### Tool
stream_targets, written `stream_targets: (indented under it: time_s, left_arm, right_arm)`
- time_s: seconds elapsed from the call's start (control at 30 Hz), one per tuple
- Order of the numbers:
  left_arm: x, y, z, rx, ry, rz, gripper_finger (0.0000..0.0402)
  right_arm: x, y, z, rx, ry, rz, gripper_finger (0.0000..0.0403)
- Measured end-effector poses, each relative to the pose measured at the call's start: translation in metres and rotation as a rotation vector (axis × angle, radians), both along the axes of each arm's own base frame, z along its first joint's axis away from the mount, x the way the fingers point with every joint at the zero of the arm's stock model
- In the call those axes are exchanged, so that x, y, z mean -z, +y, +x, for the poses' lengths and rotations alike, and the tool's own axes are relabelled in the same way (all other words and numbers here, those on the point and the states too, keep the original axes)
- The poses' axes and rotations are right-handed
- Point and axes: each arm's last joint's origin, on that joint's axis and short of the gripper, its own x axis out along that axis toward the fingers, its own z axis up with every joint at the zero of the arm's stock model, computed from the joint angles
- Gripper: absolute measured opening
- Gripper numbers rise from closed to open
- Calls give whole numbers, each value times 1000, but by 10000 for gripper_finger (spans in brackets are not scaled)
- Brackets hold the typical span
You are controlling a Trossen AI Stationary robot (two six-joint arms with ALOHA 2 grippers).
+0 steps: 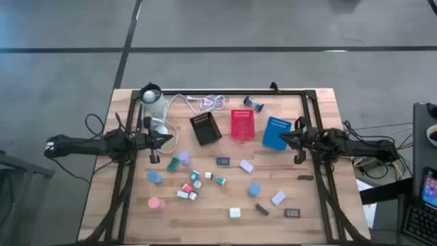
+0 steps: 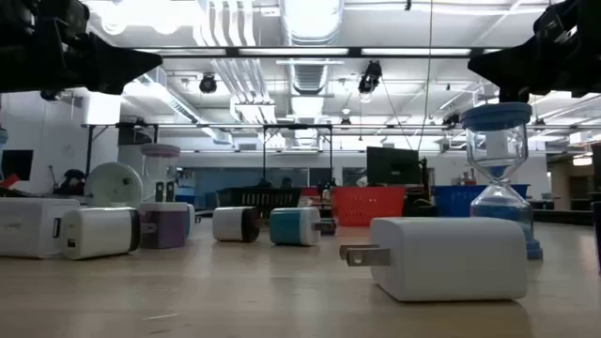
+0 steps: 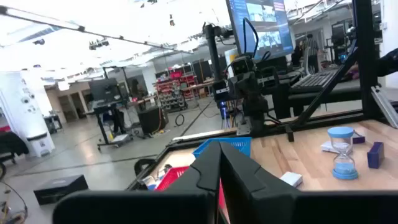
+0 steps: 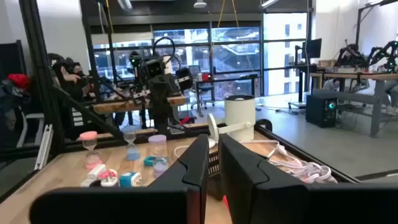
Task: Pick & Place Office items
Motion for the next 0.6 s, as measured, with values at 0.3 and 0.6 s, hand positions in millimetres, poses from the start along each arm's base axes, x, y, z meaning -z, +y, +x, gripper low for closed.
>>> stream_targets:
  time_s: [0.3,0.6]
  left_arm:
    - [0,0,0,4,-4,-28,9]
    - [0,0,0,3,-4,-21,18]
  right_arm:
    - [1,0,1,0,7,-1,34]
    - [1,0,1,-1,6,7,34]
